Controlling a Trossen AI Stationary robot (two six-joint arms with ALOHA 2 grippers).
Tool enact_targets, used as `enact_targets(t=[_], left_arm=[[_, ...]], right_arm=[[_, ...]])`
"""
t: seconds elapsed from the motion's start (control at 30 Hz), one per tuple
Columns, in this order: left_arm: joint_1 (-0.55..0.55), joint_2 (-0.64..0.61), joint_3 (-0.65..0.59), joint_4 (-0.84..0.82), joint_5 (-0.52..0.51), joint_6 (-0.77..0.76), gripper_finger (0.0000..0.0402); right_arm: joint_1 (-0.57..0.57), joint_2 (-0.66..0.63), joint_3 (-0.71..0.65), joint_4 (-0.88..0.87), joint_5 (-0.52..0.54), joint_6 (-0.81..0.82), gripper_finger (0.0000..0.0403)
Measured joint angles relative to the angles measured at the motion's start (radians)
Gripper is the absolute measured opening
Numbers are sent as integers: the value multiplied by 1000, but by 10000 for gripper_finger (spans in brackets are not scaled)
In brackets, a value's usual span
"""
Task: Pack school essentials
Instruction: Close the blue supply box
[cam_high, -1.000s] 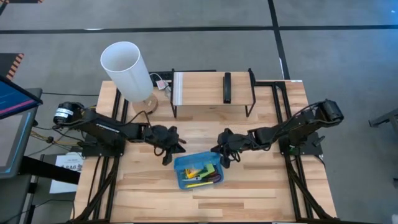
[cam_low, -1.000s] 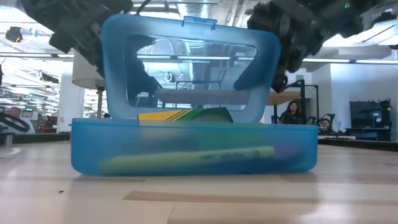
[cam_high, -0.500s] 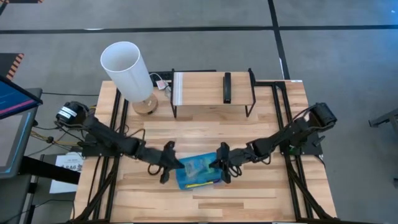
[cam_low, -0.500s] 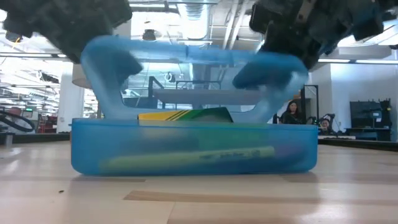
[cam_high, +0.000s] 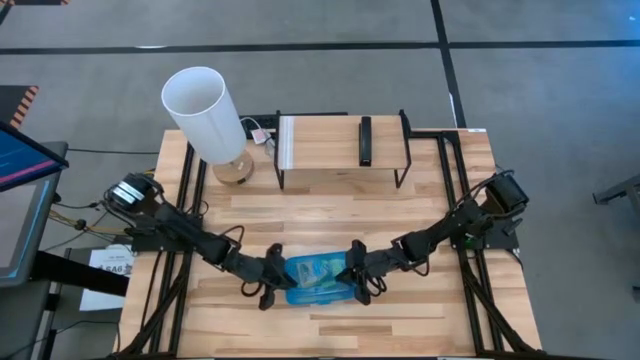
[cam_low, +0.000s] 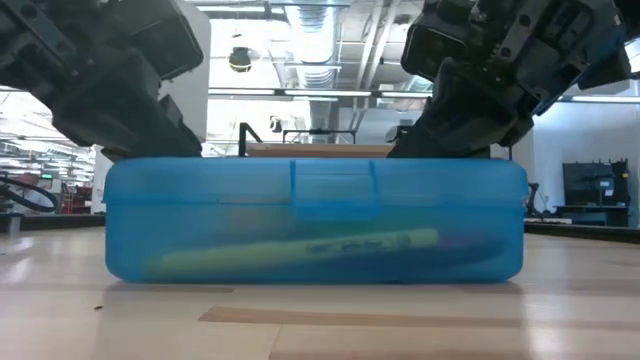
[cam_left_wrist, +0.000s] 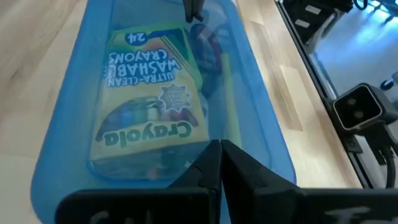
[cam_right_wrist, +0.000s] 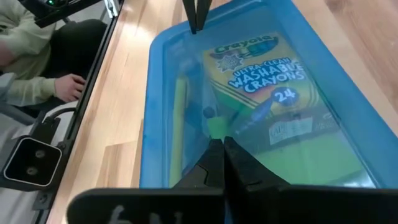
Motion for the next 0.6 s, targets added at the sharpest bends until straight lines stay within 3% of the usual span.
enact_targets(t=[0.33, 0.6], left_arm=[[24, 34, 4, -1, 16, -4, 0], [102, 32, 2, -25, 51, 85, 0]], right_arm=[[-8, 51, 2, -18, -2, 44, 9], [-68, 41, 2, -54, -30, 31, 9]])
